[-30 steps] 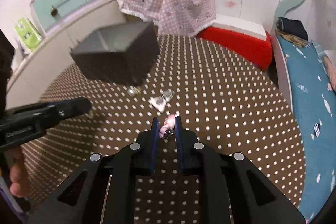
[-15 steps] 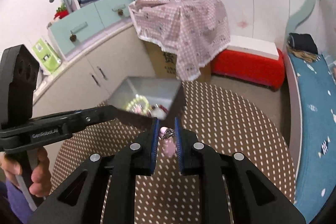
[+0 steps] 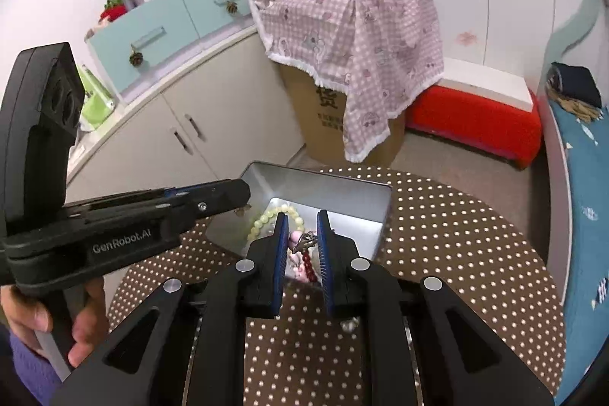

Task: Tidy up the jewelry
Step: 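Lower both held pieces into the grey box and open both grippers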

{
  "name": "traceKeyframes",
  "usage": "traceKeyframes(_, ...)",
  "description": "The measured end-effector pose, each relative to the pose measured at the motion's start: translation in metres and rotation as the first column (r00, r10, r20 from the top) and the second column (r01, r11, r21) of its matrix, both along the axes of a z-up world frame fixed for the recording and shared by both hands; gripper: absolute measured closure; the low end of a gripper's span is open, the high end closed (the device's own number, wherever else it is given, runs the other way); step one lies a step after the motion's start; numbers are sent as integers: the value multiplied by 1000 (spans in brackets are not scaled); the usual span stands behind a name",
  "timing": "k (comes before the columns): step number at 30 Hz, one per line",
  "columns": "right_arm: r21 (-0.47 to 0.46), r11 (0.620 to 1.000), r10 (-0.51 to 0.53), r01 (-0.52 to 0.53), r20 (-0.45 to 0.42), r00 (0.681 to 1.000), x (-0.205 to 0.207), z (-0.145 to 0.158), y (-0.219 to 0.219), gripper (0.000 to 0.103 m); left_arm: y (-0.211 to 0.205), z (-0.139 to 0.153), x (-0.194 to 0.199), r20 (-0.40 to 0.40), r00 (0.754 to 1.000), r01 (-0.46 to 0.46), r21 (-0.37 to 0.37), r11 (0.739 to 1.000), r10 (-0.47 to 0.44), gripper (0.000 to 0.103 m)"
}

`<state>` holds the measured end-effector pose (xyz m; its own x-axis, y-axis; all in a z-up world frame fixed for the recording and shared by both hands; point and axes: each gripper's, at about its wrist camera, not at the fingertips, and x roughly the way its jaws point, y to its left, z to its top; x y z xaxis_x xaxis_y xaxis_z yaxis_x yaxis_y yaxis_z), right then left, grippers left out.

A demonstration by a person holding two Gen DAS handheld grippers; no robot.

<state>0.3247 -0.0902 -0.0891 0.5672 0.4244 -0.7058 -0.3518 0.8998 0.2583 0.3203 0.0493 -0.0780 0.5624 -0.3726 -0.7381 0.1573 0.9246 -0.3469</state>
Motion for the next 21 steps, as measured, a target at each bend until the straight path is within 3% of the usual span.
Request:
traceKeyframes(9, -19, 1000, -5, 4, -52, 999, 14, -28, 6, 87, -10, -23, 9, -23, 1000, 12, 60, 998, -11, 93)
traceKeyframes(17, -6, 1000, -17, 17, -42, 999, 10, -27, 1, 83, -8, -23, 3, -19, 1000, -11, 55, 998, 12, 91)
traceKeyframes(18, -3, 1000, -16, 16, -40, 999, 8, -25, -1, 79, -7, -21, 1, -12, 1000, -17, 49, 999, 17, 88)
traceKeyframes(20, -7, 999, -31, 31, -20, 999, 2, -20, -5, 67, -4, -13, -6, 25, 998, -52, 59, 997, 51, 63)
traceKeyframes(21, -3, 999, -33, 33, -12, 999, 0, -17, -8, 62, -2, -10, -7, 39, 997, -64, 57, 996, 62, 59)
